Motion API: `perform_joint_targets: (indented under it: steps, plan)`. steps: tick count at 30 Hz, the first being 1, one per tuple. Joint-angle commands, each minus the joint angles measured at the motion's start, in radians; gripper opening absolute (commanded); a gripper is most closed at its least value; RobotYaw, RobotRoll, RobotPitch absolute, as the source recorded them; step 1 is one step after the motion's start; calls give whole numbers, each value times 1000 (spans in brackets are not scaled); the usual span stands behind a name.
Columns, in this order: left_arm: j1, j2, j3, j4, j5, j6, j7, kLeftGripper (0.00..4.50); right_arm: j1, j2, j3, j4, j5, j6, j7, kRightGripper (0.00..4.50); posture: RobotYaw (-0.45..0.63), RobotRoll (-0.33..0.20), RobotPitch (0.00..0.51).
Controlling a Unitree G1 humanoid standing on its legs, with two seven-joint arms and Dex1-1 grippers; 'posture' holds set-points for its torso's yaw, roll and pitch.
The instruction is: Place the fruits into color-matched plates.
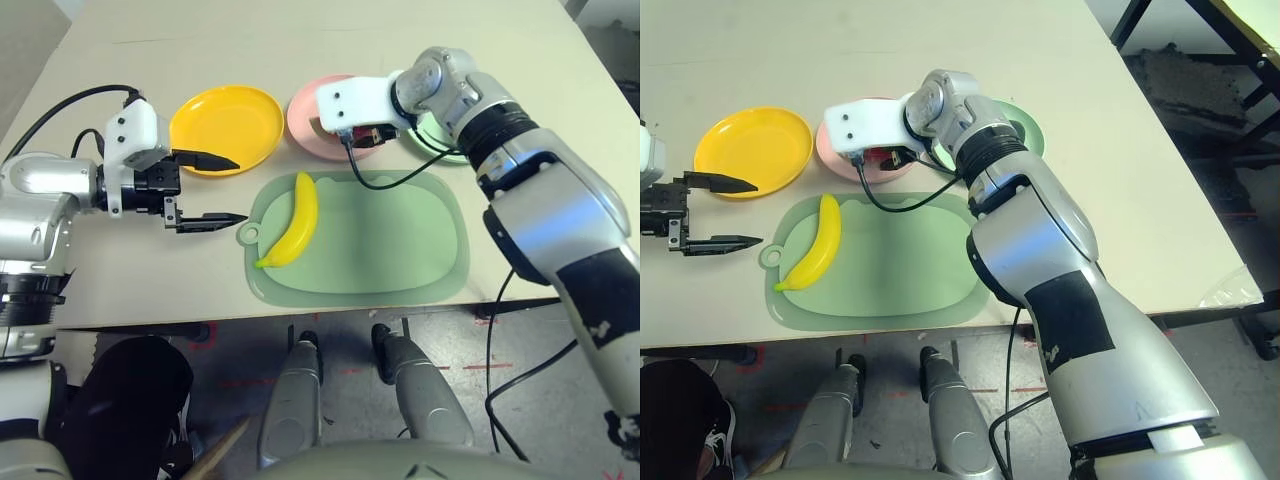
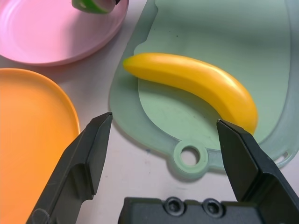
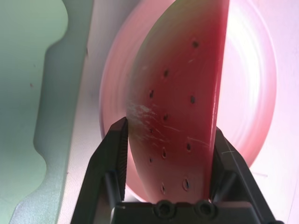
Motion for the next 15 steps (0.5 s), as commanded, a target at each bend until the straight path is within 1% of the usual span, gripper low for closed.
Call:
perform_joint_targets:
  steps: [1,2,3,7,10,12,15]
  plan:
    - [12,11,10,-4,14,0,-4,4500,4,4,-22,5,-18,-5,-8,3817,-10,0,287]
    - [11,11,10,-2,14,-1,-4,4500,2,4,-25,4,-18,-6,-9,4193,-12,0,286]
    - [10,10,9,-1,15,-2,-5,4500,0,3,-28,4,-19,-7,-9,4468,-13,0,285]
    - [2,11,7,5,19,-5,-9,4500,-25,-8,-51,-2,-16,-24,2,4468,-15,0,284]
    - [-8,15,7,11,22,-7,-17,4500,-57,-28,-83,-16,8,-51,53,4468,-20,0,283]
    - [-15,18,7,18,26,-14,-27,4500,-83,-50,-109,-34,30,-83,116,4468,-21,0,285]
    - [-29,18,3,32,32,-42,-51,4500,-120,-79,-191,-75,123,-79,264,4468,-23,0,288]
